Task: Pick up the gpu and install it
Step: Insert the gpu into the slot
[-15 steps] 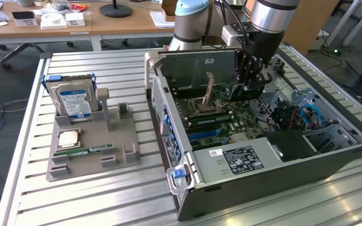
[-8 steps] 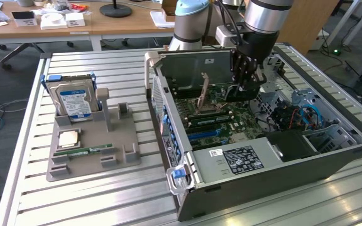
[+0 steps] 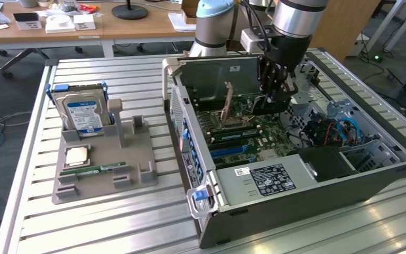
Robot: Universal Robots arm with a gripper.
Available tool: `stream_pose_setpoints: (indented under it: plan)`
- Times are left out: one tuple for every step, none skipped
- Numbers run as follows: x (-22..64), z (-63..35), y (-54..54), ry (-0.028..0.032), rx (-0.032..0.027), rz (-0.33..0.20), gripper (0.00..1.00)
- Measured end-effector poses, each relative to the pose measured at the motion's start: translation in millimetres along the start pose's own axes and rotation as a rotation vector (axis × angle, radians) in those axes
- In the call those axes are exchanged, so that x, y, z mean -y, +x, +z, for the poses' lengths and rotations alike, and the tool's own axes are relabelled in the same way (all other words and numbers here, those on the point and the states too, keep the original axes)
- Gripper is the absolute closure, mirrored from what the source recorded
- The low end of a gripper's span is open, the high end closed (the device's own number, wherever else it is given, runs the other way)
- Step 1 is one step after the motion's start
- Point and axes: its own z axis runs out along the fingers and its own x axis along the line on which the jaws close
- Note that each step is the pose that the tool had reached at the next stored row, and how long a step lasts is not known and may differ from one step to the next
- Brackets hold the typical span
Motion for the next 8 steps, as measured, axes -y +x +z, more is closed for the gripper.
stream_pose_setpoints:
  plan:
    - [-0.3,0.0,0.0,0.0000,0.0000,0.000,0.74]
    - [-0.9,0.0,0.0,0.0000,0.0000,0.000,0.74]
    - [-1.6,0.0,0.1,0.0000,-0.0001,0.000,0.74]
    - [-2.3,-0.1,0.1,0.0000,0.0000,0.000,0.74]
    - [-3.0,-0.1,0.1,0.0000,0.0000,0.000,0.74]
    - [-3.9,-0.1,0.1,0.0000,0.0000,0.000,0.74]
    - [-4.7,-0.1,0.2,0.0000,0.0000,0.000,0.74]
    - [-5.0,-0.1,0.2,0.0001,0.0000,0.000,0.74]
